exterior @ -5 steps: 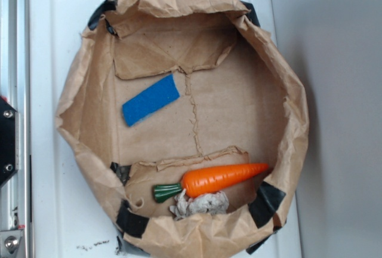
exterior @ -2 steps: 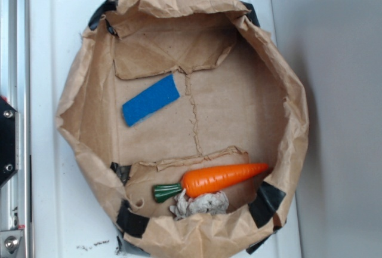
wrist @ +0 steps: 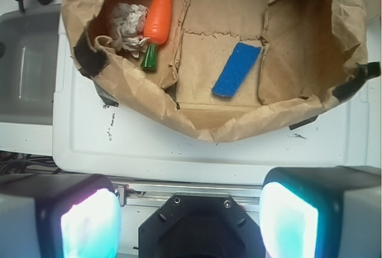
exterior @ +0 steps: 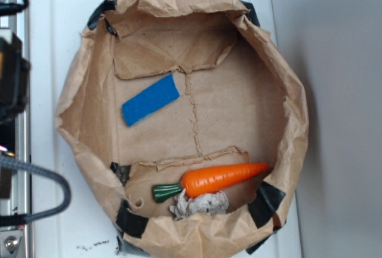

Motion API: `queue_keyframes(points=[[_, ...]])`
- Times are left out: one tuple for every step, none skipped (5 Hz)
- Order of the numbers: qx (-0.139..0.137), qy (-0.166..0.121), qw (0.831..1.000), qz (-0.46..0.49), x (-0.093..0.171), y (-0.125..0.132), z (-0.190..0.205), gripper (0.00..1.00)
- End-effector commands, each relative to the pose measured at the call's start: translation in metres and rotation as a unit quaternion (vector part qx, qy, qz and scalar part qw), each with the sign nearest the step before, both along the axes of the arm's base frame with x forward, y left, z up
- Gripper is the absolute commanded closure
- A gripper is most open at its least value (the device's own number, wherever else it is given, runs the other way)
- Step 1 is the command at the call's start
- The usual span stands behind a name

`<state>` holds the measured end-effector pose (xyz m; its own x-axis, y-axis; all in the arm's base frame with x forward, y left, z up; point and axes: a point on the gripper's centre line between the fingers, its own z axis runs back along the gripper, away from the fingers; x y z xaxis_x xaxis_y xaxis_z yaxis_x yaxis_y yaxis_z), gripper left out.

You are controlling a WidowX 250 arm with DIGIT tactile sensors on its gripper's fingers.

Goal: Grab the blue sponge.

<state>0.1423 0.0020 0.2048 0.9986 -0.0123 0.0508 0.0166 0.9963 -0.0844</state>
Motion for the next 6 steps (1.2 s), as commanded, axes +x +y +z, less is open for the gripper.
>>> queue_keyframes(points=[[0.003, -0.02, 1.0, 0.006, 0.005, 0.002, 0.01, 0.0], [0.006, -0.014, 0.999, 0.033, 0.055, -0.002, -0.015, 0.0], [0.005, -0.022, 0.998, 0.061, 0.105, -0.001, -0.028, 0.0], [0.023, -0.037, 0.995, 0.087, 0.155, 0.012, -0.049, 0.0], [0.037, -0.042, 0.994, 0.099, 0.172, 0.024, -0.069, 0.0], [0.037, -0.042, 0.994, 0.099, 0.172, 0.024, -0.069, 0.0]])
